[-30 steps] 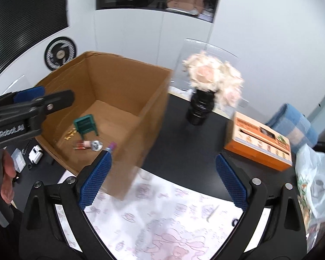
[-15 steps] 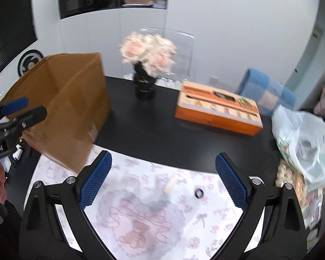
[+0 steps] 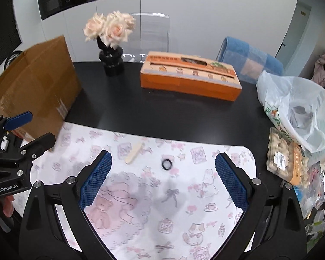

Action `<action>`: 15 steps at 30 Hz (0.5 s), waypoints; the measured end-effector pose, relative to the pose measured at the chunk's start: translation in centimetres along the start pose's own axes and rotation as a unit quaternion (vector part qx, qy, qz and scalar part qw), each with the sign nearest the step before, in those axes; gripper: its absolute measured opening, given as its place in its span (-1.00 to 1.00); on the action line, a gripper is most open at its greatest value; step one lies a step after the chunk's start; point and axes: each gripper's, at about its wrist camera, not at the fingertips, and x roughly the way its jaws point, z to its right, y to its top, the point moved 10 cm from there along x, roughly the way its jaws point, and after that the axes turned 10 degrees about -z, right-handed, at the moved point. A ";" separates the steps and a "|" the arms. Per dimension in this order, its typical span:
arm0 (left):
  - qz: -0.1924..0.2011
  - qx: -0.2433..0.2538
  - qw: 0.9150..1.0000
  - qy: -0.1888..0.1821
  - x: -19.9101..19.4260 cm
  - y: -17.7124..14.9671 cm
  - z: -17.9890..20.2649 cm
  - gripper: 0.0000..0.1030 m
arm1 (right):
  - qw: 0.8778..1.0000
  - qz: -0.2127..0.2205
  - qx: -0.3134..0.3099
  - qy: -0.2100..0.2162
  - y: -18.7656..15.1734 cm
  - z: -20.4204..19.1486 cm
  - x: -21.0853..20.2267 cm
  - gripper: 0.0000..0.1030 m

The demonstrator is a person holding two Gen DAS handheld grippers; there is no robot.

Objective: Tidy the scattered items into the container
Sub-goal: 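Move both tools back over the patterned mat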

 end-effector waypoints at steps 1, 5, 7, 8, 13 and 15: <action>-0.001 0.000 1.000 0.002 0.4 -0.1 0.3 0.62 | 1.000 -0.001 0.000 0.000 -0.3 0.4 0.5 0.90; -0.006 -0.005 1.000 0.004 2.2 -0.4 1.3 0.62 | 1.000 -0.025 0.001 -0.005 -1.3 1.9 3.1 0.90; -0.016 -0.015 1.000 -0.005 3.2 -0.6 1.7 0.62 | 1.000 -0.029 0.002 -0.009 -1.5 2.6 4.2 0.90; -0.026 -0.021 0.999 -0.011 3.9 -0.7 1.9 0.62 | 0.999 -0.030 0.005 -0.009 -1.6 3.0 4.7 0.90; -0.060 -0.014 0.998 -0.009 6.9 -1.3 3.1 0.62 | 0.998 -0.058 0.024 0.012 -2.2 4.0 7.7 0.90; -0.071 -0.007 0.997 0.001 8.3 -1.4 3.5 0.62 | 0.997 -0.066 0.029 0.015 -2.3 4.2 8.9 0.90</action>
